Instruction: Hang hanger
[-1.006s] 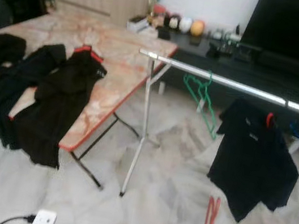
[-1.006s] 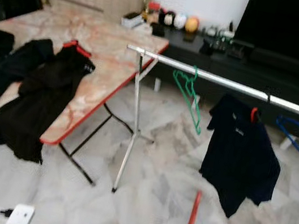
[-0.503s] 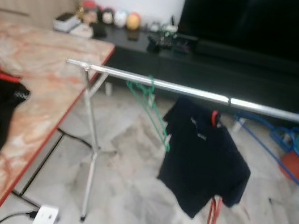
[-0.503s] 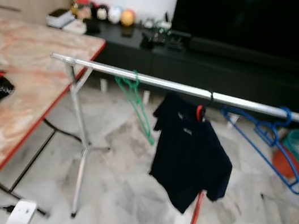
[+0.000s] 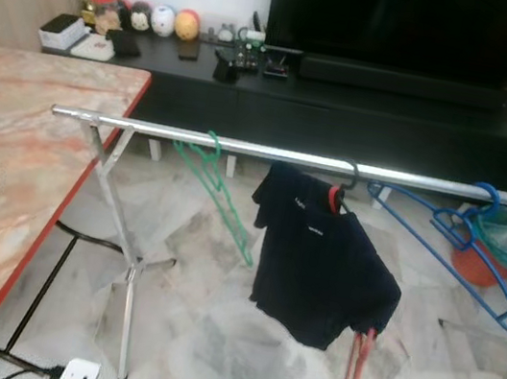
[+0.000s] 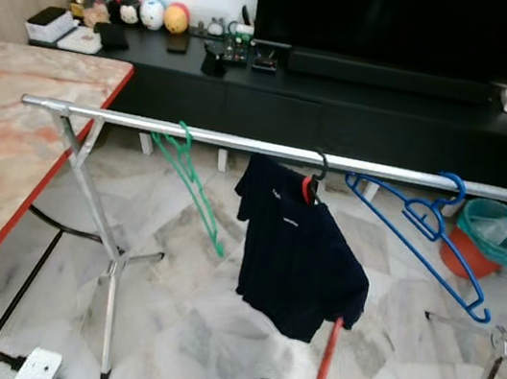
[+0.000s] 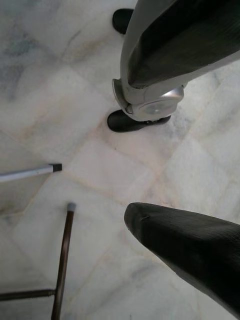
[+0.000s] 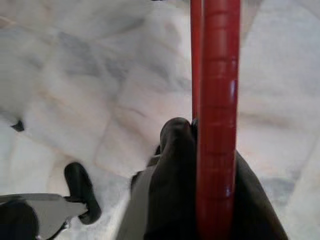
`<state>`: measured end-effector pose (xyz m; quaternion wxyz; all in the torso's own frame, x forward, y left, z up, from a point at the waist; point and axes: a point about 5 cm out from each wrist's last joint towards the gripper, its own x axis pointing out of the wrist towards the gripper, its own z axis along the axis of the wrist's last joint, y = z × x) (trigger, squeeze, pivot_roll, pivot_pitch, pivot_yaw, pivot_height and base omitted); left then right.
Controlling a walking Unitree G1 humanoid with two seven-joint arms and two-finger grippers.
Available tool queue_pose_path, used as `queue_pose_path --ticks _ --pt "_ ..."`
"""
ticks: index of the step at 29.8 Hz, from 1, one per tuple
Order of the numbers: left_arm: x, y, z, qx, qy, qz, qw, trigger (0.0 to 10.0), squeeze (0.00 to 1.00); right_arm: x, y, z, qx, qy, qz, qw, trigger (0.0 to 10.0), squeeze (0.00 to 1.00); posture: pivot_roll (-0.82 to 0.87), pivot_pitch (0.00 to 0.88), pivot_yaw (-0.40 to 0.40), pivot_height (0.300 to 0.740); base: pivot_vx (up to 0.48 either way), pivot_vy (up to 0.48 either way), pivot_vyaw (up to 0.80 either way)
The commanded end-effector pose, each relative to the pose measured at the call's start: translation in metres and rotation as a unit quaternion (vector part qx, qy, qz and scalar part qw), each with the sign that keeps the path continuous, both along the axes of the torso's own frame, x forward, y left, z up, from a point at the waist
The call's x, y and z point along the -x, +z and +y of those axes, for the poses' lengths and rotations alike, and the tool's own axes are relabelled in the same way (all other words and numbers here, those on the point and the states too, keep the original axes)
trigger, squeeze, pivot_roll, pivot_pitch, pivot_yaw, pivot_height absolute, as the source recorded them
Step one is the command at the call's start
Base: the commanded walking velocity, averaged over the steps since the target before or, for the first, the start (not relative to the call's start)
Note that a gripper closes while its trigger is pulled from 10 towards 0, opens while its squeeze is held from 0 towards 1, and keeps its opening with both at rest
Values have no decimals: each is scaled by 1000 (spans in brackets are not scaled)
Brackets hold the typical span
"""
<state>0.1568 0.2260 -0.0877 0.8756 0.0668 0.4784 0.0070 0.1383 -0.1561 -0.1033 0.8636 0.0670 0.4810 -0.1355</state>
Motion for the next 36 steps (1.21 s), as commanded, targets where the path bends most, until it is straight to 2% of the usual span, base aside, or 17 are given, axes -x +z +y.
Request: queue_pose_path --ticks 1,23,32,36 --pt "0 0 0 -6 -5 6 1000 10000 0 7 -2 -4 2 -9 12 1000 10000 0 10 0 15 740 0 -364 0" --pt "-3 1 -1 -6 -9 -1 1000 10000 0 7 -2 -4 2 -6 10 1000 10000 0 9 0 13 740 0 -382 0" --pt "1 -1 -1 -7 -8 6 1000 10000 0 6 -2 -4 2 -6 7 1000 10000 0 6 0 13 740 0 -312 0" --pt "7 -1 8 -15 1 17 1000 10000 0 6 -2 -4 0 -4 3 1000 10000 0 5 0 13 740 0 -217 0"
